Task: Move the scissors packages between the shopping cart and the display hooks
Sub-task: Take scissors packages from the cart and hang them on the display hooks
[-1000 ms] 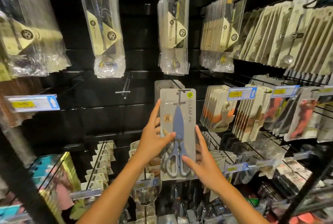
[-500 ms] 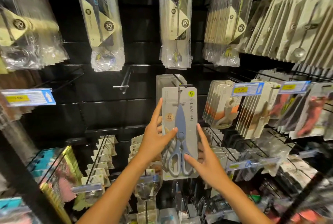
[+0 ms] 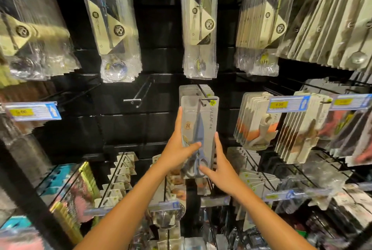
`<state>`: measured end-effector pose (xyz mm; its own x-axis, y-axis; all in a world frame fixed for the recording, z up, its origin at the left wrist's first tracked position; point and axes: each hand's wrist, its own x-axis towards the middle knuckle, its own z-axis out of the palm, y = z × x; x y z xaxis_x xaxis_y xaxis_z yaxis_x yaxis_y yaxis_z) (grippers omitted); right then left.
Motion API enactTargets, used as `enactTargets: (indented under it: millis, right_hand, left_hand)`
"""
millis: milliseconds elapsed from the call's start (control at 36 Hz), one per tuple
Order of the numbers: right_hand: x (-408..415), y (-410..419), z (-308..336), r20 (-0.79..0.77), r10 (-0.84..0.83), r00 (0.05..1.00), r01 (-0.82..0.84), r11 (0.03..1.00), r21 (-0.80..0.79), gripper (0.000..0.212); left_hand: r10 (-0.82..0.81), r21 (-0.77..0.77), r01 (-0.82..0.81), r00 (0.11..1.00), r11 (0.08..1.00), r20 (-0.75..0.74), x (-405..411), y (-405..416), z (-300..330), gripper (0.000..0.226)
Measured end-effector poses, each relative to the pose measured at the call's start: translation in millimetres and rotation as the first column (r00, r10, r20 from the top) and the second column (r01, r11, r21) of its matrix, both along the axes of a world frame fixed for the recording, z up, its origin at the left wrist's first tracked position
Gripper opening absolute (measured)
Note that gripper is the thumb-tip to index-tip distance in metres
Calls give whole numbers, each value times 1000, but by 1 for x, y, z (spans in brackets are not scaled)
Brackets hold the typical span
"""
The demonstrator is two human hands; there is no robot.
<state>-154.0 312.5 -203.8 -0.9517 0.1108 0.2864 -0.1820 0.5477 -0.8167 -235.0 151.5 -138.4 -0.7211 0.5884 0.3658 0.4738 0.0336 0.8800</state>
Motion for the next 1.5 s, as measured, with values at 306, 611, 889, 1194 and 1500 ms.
enactTargets:
  millis: [306,611,889,1194,1500]
  right_hand:
    - [-44,20,-9,-21,2,1000,-3,999,-40,111]
    - [-35,26,-17,-64,-122,990,109,979,-172,92]
    - [-15,-6,-45,7,114,993,-114,993,-19,50]
    - [-13,-155,-76,105,631,769,-636,735,236,51]
    - [35,-365,-94,281,772,569,-803,450,390,55]
  left_hand:
    - [34,-60,-33,999,998,9,-21,15,1,115]
    - [250,-168,-255,967,952,-53,-18,12,-11,102]
    - [315,-453,-434,895,779,-315,13,-67,-62,74]
    - [366,-672,-591,805,446,-466,120,-260,-119,74]
    - [674,-678,-691,627,250,-391,273,-462,-179,60]
